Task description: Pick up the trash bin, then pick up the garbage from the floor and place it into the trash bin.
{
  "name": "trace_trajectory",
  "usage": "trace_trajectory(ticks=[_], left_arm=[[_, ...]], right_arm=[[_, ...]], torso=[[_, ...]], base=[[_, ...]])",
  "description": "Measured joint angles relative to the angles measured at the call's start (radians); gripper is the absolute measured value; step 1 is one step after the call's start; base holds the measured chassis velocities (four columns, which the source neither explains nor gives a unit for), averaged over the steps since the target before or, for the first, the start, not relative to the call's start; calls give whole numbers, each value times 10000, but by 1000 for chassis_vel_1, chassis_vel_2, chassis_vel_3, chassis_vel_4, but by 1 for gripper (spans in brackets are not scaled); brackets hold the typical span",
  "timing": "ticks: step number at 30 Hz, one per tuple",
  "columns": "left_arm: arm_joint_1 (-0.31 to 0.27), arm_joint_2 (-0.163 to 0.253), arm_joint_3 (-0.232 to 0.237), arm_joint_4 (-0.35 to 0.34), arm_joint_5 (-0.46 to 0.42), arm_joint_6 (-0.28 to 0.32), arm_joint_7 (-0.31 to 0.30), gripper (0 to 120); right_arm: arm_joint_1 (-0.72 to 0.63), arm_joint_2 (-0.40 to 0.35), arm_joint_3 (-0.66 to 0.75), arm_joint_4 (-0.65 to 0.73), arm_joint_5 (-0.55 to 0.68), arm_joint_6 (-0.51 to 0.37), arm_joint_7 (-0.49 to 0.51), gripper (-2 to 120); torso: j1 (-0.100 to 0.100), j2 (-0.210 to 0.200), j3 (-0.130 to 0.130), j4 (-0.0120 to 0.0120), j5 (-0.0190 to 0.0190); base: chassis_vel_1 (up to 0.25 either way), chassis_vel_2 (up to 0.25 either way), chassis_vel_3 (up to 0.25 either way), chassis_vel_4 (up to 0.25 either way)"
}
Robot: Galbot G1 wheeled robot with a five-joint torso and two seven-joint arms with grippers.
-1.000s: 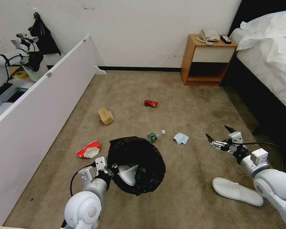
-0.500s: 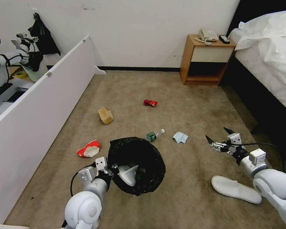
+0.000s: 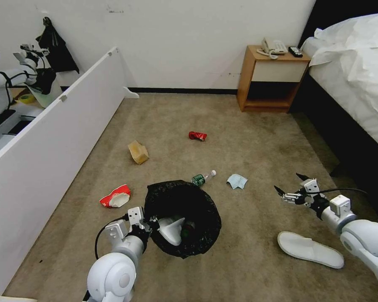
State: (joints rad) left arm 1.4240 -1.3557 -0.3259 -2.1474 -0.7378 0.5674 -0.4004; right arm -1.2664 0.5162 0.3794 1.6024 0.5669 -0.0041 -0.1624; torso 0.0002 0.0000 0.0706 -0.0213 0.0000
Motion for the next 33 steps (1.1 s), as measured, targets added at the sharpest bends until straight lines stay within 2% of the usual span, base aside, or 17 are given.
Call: trace_trajectory(ticks=[4,7,14,24,26,30,32,33], left_arm=[[-90,45,163,105,35,14,88,0],[-124,26,176,135,51,14,121,0],[-86,-60,144,136,151,7,179,0],[12,-287,195,138,605,-34,369,0],[108,-397,207,157,848,-79,472,0],[166,-458,211,159,994,-106,534,0],[217,-513,202,147,1091,-118,581,0],[217,-513,202,147,1091,-118,581,0]], right_arm=[[31,-690,-246,-430,189,-649,-332,100],[66,-965,-423,-609,358,-819,-501,100],[211,-1118,-837,-1045,459,-907,-655,100],[777,-1519,-1711,-1835,183,-1065,-1965,100],[928,-1752,-1940,-1960,125,-1175,-2710,100],[1119,-1878,-2132,-2055,69,-1266,-3379,100],[1551,-1901,-2500,-2247,62,-1342,-4168,100],[1551,-1901,-2500,-2247,62,-1342,-4168,100]], torso=[[0,0,0,1,-2],[0,0,0,0,2],[0,0,0,2,0],[0,0,0,1,2],[0,0,0,2,1],[0,1,0,1,0],[0,0,0,3,0],[0,0,0,3,0]], base=[[0,0,0,0],[0,0,0,0],[0,0,0,0],[0,0,0,0],[0,0,0,0],[0,0,0,0],[0,0,0,0],[0,0,0,0]])
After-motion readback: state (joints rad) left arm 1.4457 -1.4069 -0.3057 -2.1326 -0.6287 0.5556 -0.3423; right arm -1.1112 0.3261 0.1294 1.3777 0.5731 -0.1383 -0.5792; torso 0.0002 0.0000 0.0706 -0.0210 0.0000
